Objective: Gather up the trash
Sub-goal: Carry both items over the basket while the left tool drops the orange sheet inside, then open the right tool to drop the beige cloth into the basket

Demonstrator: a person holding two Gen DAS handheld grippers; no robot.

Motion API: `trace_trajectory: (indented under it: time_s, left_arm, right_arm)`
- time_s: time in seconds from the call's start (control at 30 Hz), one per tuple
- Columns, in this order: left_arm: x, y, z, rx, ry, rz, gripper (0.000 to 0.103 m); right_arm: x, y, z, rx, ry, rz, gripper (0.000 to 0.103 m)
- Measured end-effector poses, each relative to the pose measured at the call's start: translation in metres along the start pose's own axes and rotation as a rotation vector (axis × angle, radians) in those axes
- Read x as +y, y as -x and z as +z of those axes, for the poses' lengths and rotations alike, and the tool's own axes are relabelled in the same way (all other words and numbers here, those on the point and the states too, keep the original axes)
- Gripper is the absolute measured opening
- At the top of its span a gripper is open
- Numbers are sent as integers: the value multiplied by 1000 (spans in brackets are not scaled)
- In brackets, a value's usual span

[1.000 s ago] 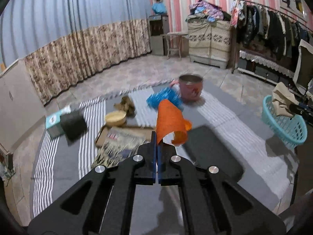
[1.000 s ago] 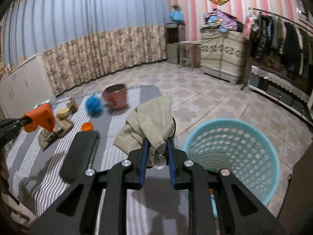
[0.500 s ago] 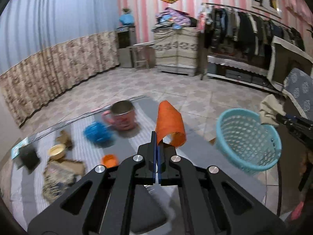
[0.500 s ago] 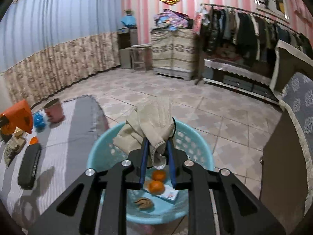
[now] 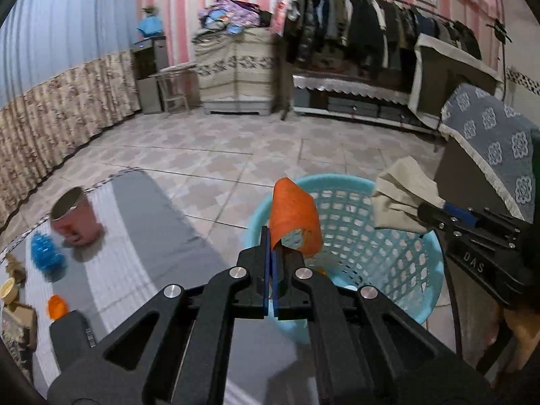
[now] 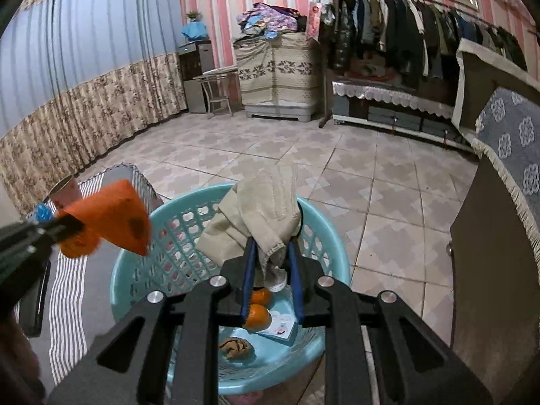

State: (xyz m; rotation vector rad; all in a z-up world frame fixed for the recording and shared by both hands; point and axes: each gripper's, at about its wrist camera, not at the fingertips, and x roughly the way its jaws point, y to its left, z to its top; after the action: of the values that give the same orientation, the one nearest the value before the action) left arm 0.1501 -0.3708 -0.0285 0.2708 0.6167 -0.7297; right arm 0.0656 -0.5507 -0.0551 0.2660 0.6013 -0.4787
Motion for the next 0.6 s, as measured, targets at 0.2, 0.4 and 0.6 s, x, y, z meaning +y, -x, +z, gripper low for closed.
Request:
trace_trajectory:
  time_s: [0.2, 0.4, 0.6]
  left_arm:
    - [-9, -26, 3, 43, -2, -21, 25]
    - [-2, -22, -1, 35, 7, 10, 66]
    - [22, 3, -1, -21, 61, 88, 88]
  right_arm:
    - [-4, -1, 1, 0, -27, -8, 19]
    - [-3, -7, -3, 21, -30, -7, 19]
    - [7, -12, -2, 34, -9, 17, 20]
